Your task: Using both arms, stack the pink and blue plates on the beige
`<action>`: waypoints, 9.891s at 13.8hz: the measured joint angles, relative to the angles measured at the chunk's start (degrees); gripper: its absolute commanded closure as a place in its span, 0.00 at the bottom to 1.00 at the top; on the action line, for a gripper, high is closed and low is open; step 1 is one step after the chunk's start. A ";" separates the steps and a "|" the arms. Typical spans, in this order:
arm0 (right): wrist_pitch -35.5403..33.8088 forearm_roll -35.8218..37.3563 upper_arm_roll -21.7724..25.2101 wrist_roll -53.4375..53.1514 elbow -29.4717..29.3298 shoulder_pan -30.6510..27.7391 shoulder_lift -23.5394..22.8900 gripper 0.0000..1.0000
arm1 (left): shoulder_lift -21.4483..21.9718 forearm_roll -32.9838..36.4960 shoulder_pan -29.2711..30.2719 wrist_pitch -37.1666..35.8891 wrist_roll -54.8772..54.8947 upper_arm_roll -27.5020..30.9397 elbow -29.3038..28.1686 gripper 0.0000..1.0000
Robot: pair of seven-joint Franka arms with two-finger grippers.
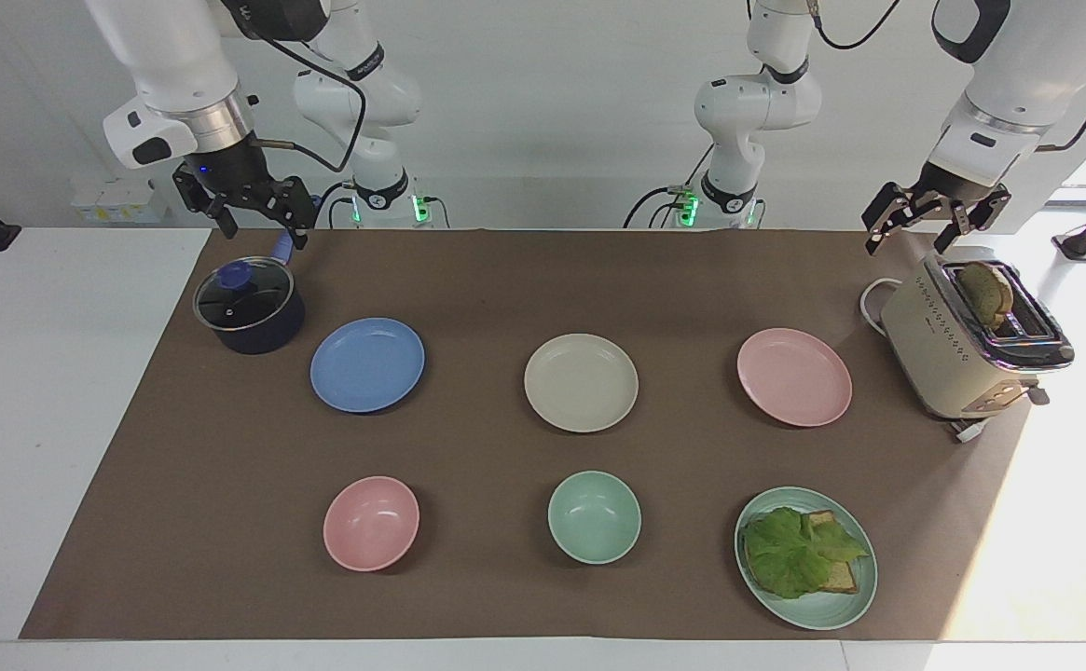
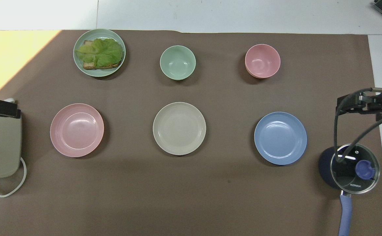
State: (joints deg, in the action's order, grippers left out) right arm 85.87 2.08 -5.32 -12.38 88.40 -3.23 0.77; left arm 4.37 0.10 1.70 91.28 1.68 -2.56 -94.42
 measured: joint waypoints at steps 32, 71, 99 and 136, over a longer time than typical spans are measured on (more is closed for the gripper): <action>0.00 0.00 0.11 0.00 0.00 -0.41 0.00 0.00 | -13.82 -0.02 5.10 27.02 -0.05 1.40 -25.39 0.00; 4.84 0.00 0.71 0.01 2.09 -1.48 0.01 0.00 | -14.95 -16.88 -26.32 31.38 -28.11 -0.18 -21.90 0.00; 47.12 -14.51 1.07 22.55 44.61 -7.13 -3.39 0.22 | -3.73 -1.48 -7.25 6.93 -3.14 2.39 -1.00 0.00; 48.70 -13.00 -0.30 -22.23 23.73 26.63 -17.38 0.00 | -3.73 -1.48 -7.25 6.92 -3.14 2.39 -1.00 0.00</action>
State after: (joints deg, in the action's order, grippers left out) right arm 134.56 -10.92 -5.62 -34.62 112.13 23.40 -16.61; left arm 0.64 -1.38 -5.56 98.20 -1.46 -0.17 -95.41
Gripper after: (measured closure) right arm 0.965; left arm 0.000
